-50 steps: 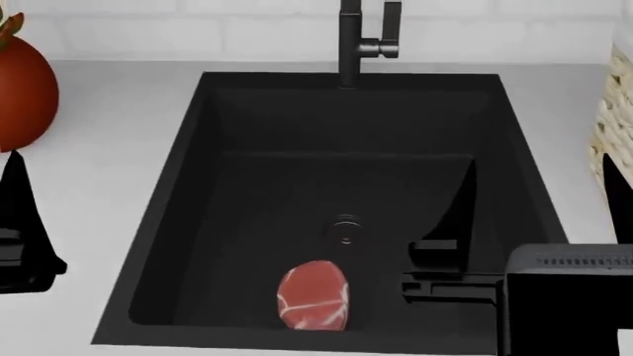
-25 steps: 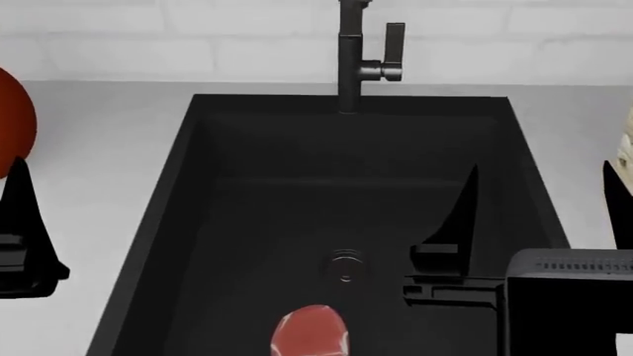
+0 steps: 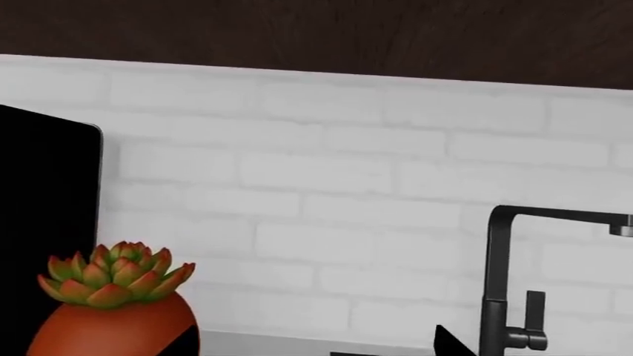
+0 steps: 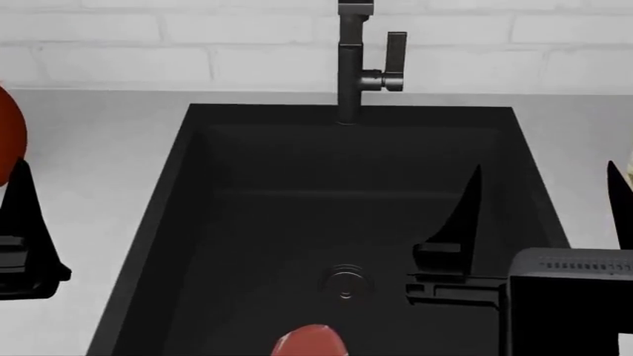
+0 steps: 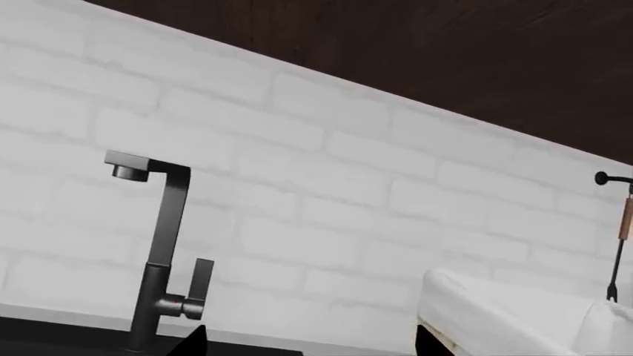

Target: Turn the sink spout to the right.

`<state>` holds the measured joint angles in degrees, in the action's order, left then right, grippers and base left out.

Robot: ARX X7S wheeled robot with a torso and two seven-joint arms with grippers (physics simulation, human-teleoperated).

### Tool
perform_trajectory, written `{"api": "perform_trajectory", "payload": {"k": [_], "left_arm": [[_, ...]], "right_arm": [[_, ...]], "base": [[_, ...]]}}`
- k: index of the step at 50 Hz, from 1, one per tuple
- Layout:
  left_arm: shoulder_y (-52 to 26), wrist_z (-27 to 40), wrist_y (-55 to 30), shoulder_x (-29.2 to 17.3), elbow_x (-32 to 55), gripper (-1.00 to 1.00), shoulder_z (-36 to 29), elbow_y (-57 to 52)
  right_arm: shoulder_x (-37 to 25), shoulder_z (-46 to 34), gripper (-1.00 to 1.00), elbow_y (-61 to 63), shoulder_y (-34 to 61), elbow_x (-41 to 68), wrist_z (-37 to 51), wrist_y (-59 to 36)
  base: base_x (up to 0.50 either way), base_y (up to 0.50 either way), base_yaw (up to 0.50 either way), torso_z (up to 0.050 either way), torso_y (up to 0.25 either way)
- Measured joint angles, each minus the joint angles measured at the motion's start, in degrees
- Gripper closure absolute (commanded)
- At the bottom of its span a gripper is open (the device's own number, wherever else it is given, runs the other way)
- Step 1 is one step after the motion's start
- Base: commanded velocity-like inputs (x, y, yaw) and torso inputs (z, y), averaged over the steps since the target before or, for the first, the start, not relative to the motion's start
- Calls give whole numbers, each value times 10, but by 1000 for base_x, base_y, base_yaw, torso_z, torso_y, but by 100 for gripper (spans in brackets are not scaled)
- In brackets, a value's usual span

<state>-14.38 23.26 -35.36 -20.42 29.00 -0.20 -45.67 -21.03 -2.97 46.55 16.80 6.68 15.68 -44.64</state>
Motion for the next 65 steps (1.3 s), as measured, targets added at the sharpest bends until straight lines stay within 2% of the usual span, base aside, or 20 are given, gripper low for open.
{"api": "perform_trajectory", "payload": {"k": [15, 39, 65], "left_arm": [[-2, 2, 5, -1, -2, -100, -8, -1], [6, -2, 24, 0, -4, -100, -19, 12], [1, 6, 17, -3, -2, -100, -31, 8]], "right_arm": [[6, -1, -100, 1, 26, 13, -1, -22], [37, -37, -100, -26, 142, 42, -3, -114], [73, -69, -100, -93, 229, 73, -23, -132]], "base": [[0, 0, 0, 0, 0], [0, 0, 0, 0, 0], [0, 0, 0, 0, 0]]}}
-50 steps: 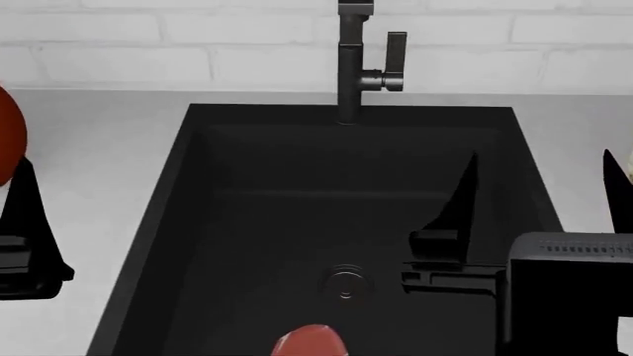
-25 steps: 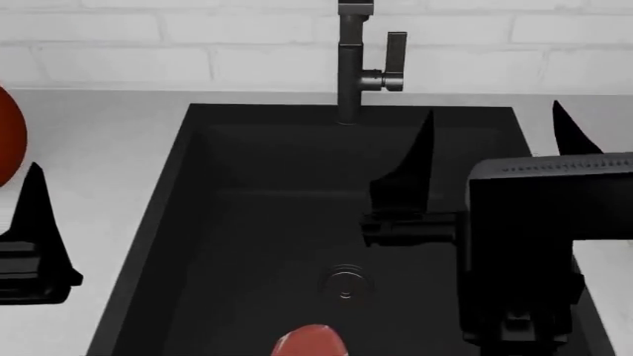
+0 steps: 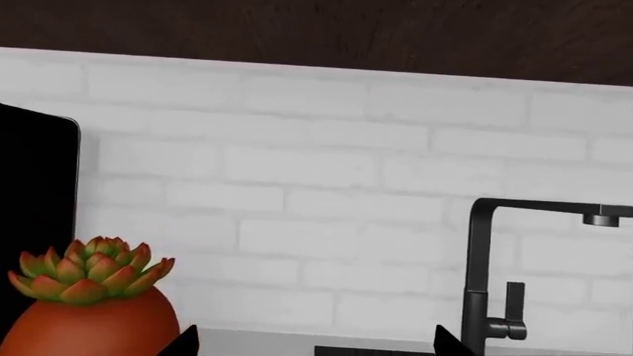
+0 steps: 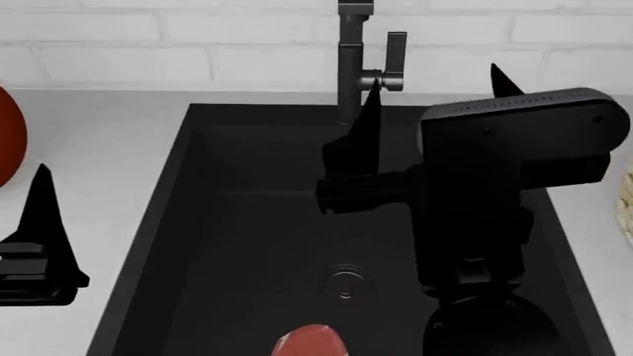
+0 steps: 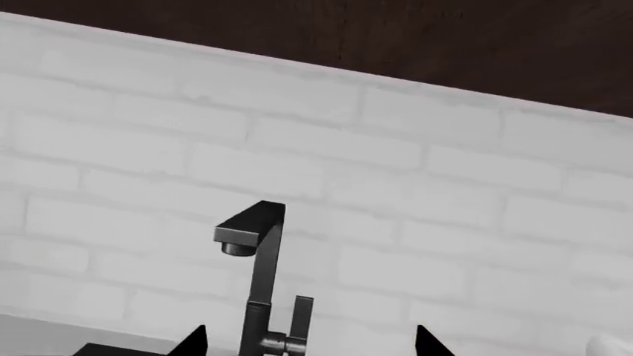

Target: Turn the sink spout to the right.

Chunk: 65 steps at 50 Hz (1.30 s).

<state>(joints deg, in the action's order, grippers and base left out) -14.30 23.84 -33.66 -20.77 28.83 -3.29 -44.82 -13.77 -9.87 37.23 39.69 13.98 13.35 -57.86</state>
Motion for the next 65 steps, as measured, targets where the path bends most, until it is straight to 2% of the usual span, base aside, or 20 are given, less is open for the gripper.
{"api": "perform_trajectory", "payload": {"k": [18, 38, 65], "left_arm": [[-10, 9, -3, -2, -6, -100, -18, 2], [-11, 16, 10, -8, 3, -100, -33, 13], [-22, 23, -1, -15, 2, -100, -47, 22]], "right_arm": [[23, -24, -100, -62, 60, 16, -17, 5], [20, -37, -100, -75, 80, 17, -13, 7], [25, -63, -100, -188, 113, 2, -20, 78]], "base": [[0, 0, 0, 0, 0], [0, 0, 0, 0, 0], [0, 0, 0, 0, 0]]}}
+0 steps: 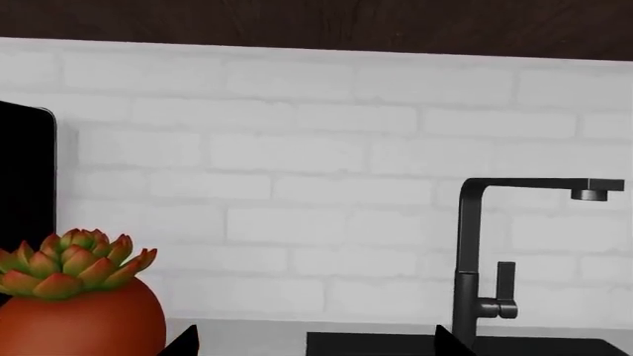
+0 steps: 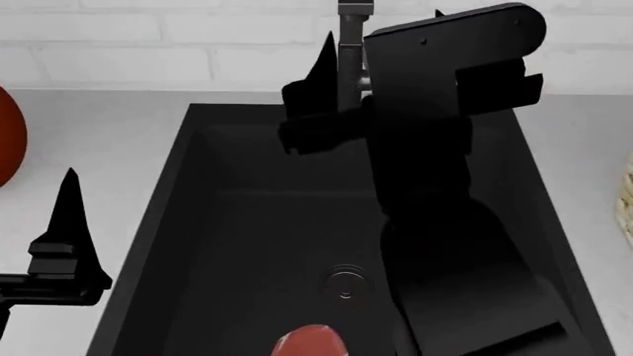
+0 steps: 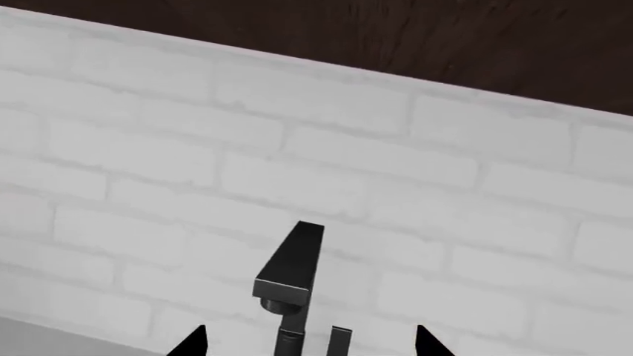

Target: Turn the sink spout to the right.

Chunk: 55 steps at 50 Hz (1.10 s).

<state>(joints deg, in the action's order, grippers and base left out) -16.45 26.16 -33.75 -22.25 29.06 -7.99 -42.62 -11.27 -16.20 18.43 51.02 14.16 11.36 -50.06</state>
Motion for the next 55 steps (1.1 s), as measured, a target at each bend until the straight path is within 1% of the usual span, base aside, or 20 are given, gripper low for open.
{"api": "perform_trajectory", "payload": {"k": [55], "left_arm": [[-2, 9, 7, -9, -1, -100, -10, 1]], "right_arm": [[60, -13, -100, -294, 66, 11, -25, 211]], "base": [[0, 0, 0, 0, 0]]}}
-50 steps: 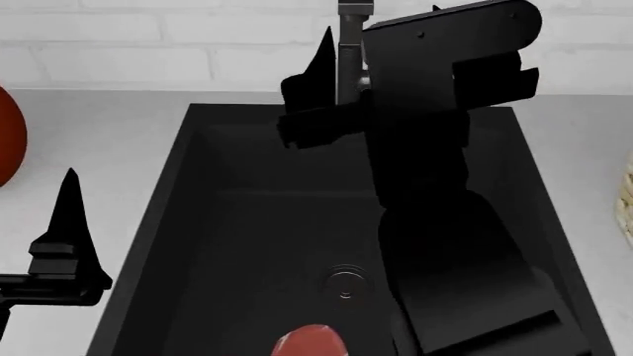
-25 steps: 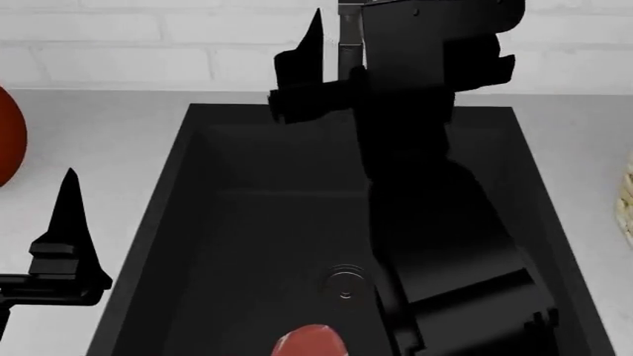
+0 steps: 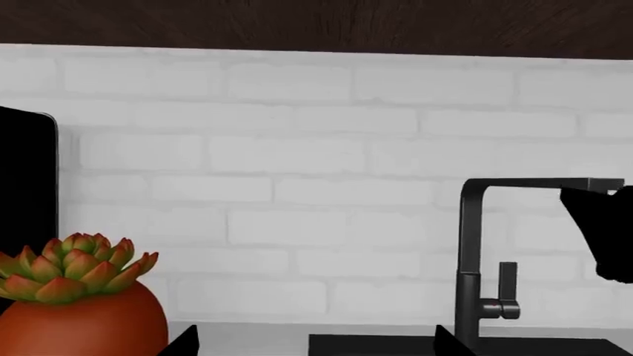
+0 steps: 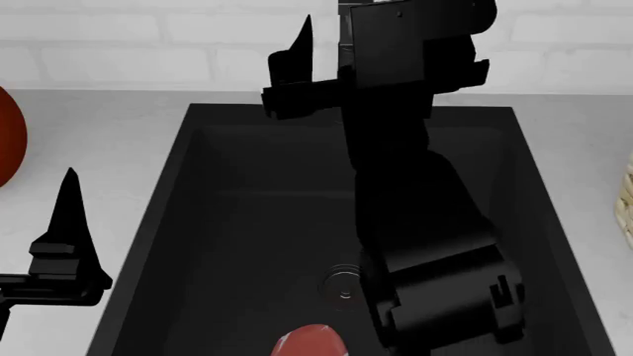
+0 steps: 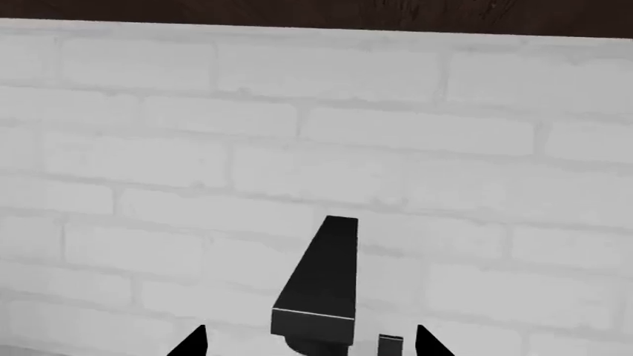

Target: Turn the sink spout to the right.

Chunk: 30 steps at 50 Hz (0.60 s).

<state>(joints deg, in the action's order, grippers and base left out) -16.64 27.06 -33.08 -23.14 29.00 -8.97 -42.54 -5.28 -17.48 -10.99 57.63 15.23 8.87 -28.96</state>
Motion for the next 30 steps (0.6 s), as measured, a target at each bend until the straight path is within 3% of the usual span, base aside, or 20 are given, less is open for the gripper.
{"api": "perform_trajectory", "payload": {"k": [30], "left_arm": [[1, 5, 6, -4, 0, -100, -2, 0]], "right_arm": [[9, -21, -100, -115, 20, 12, -14, 72]], "base": [[0, 0, 0, 0, 0]]}}
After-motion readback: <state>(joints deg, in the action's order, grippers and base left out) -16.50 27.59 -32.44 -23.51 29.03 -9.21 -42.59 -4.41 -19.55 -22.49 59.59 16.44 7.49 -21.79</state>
